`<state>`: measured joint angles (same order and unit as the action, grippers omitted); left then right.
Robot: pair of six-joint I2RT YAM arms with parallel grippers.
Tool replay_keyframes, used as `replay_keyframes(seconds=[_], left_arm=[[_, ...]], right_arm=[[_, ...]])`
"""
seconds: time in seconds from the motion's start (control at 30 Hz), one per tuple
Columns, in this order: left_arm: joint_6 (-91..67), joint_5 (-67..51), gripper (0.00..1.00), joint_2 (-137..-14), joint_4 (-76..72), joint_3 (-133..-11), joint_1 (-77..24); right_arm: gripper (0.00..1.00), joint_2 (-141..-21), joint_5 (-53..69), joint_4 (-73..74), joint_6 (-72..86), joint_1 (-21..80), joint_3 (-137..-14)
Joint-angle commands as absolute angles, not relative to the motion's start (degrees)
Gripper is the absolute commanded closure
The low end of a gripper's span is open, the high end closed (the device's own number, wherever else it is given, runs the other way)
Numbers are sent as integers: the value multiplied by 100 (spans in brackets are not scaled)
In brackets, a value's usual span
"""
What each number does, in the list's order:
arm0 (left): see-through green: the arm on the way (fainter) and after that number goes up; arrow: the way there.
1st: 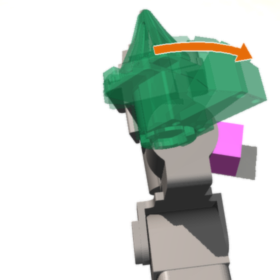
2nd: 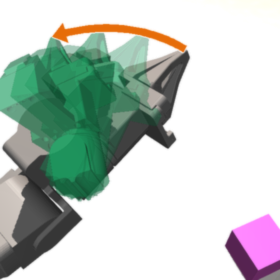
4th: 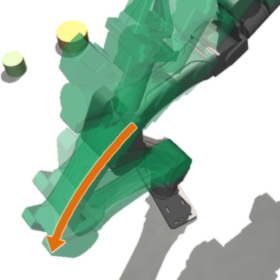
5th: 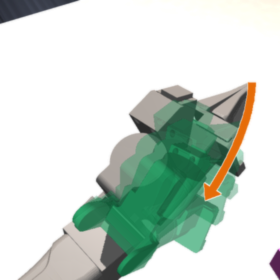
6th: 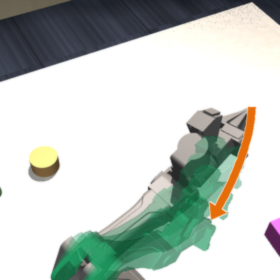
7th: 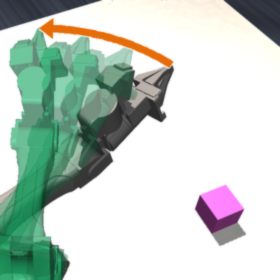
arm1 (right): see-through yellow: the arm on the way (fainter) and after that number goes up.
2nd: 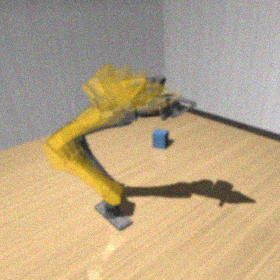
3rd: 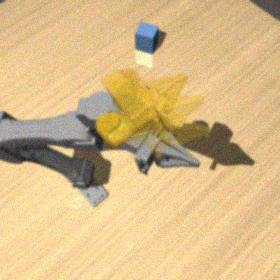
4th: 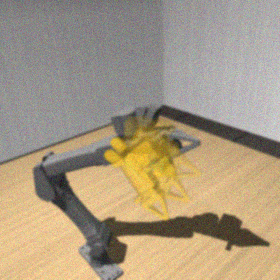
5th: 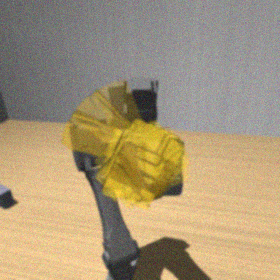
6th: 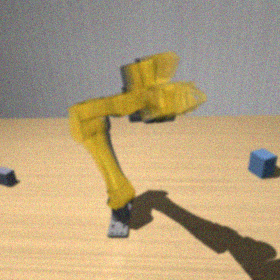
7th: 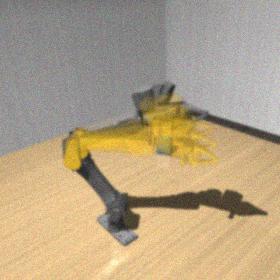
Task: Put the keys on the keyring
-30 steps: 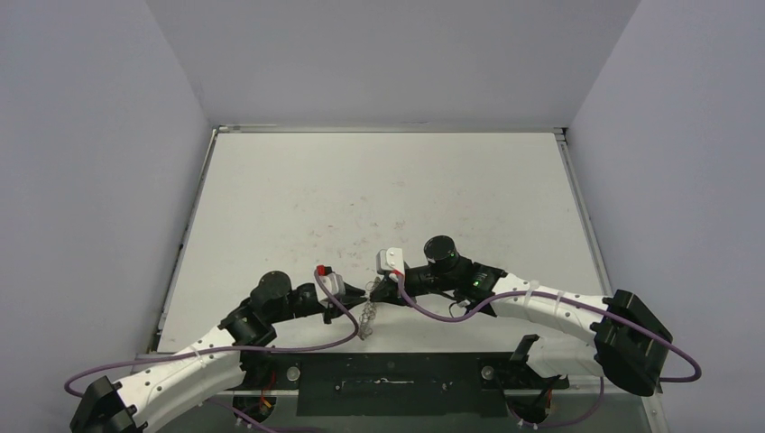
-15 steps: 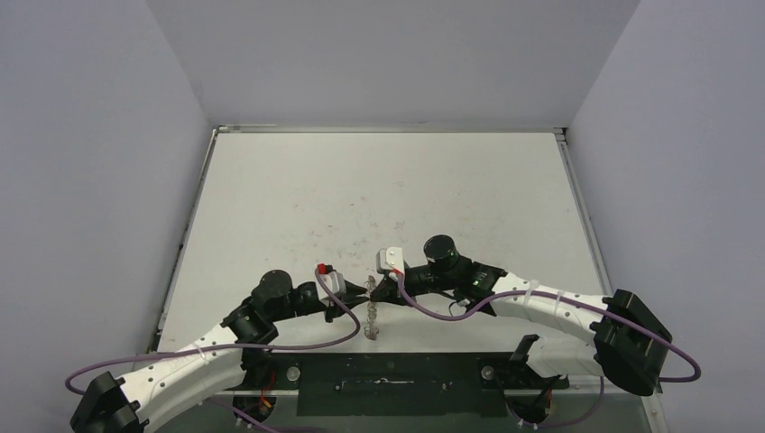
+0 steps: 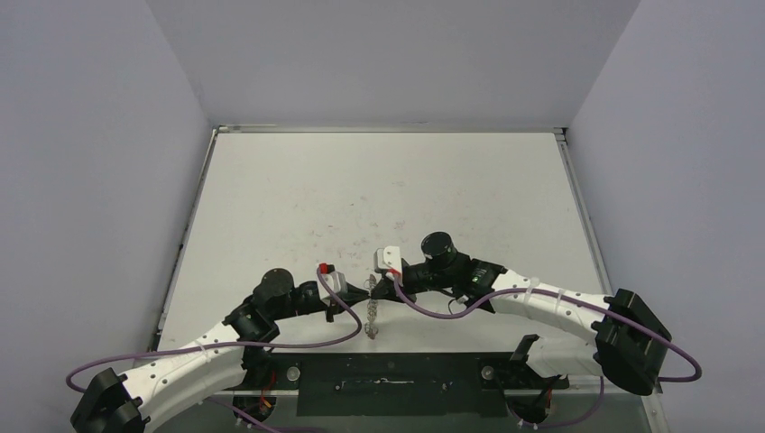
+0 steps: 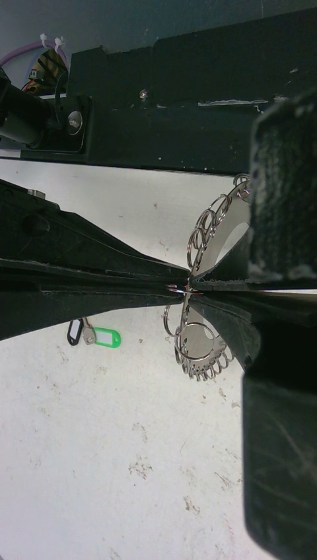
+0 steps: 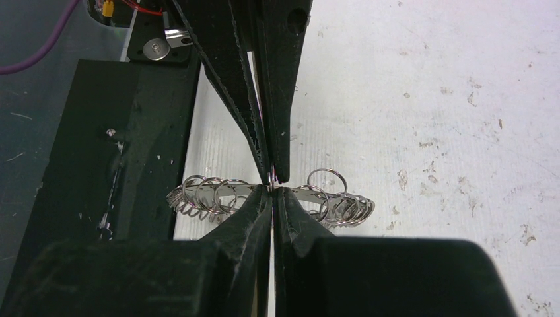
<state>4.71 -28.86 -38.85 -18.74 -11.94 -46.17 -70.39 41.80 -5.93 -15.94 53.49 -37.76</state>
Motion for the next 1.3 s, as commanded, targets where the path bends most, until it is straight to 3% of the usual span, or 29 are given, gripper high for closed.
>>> replay_keyframes(seconds=[0.0, 0.13, 0.23, 0.3, 0.4, 0.5, 0.7, 0.83, 0.93, 1.1, 1.27], left_arm=[[476, -2968, 100, -3945, -2307, -1514, -4632], [514, -2939, 100, -3953, -2257, -1547, -4637], [558, -2903, 100, -3924, -2245, -1549, -4635], [574, -2893, 100, -3912, -2259, -1547, -4638], [591, -2891, 91, -3949, -2262, -1555, -4638], [582, -2916, 81, -3994, -2256, -1571, -4635], [572, -2954, 79, -4077, -2225, -1599, -4633], [558, -2942, 68, -4057, -2275, -1600, -4636], [592, -2973, 72, -4048, -2276, -1600, -4636], [648, -3100, 86, -4046, -2389, -1584, -4640], [693, -3120, 79, -4038, -2420, -1591, -4635]], right_arm=[[100, -7195, 4351, -564, -1695, 5476, -4052], [88, -7214, 4273, -419, -1723, 5487, -4125], [87, -7196, 4237, -395, -1748, 5489, -4116], [89, -7196, 4243, -408, -1753, 5493, -4105], [100, -7191, 4283, -430, -1774, 5487, -4096], [100, -7198, 4316, -447, -1775, 5491, -4096], [100, -7221, 4342, -466, -1776, 5493, -4080], [100, -7223, 4329, -482, -1775, 5493, -4070], [100, -7226, 4324, -492, -1775, 5493, -4065], [100, -7249, 4309, -477, -1775, 5501, -4069], [100, -7279, 4239, -416, -1775, 5519, -4096]])
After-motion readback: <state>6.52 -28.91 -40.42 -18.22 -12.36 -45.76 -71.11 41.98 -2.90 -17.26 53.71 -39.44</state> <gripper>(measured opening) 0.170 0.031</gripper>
